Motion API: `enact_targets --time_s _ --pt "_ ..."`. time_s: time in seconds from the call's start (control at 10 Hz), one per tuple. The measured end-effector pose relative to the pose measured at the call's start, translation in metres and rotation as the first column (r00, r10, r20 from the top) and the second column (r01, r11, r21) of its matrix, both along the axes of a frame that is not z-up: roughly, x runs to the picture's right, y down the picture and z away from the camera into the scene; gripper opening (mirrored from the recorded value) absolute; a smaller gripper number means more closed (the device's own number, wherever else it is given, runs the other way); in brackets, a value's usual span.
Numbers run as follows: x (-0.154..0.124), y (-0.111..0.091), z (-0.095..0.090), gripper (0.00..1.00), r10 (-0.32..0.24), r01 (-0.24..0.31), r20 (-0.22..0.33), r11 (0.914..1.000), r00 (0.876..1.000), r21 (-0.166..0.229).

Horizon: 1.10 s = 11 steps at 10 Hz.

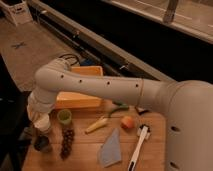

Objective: Place fork in metal cup

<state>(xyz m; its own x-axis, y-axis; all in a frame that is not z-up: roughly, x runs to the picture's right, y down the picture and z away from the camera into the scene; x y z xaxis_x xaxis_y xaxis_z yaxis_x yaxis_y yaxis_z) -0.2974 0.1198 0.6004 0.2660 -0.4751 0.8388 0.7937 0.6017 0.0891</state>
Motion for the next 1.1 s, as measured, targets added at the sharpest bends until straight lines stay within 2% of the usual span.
enact_targets --time_s 0.2,0.4,0.6,0.8,0.9,1.1 --pt "-0.002 0.009 -0.003 0.18 -0.004 0.004 0.013 0.9996 1.000 -0.029" --pt "0.001 0.023 0.007 0.18 0.004 -0.002 0.018 0.9967 1.000 -0.081" --pt "0.008 0.042 0.027 0.18 0.016 -0.018 -0.013 0.9893 1.000 -0.145" --pt "0.009 0.046 0.031 0.19 0.020 -0.024 -0.025 0.9851 0.999 -0.170" --pt "0.011 0.048 0.035 0.26 0.023 -0.029 -0.035 0.9823 0.999 -0.185" --pt "0.015 0.047 0.043 0.46 0.034 -0.043 -0.048 0.9775 0.998 -0.207"
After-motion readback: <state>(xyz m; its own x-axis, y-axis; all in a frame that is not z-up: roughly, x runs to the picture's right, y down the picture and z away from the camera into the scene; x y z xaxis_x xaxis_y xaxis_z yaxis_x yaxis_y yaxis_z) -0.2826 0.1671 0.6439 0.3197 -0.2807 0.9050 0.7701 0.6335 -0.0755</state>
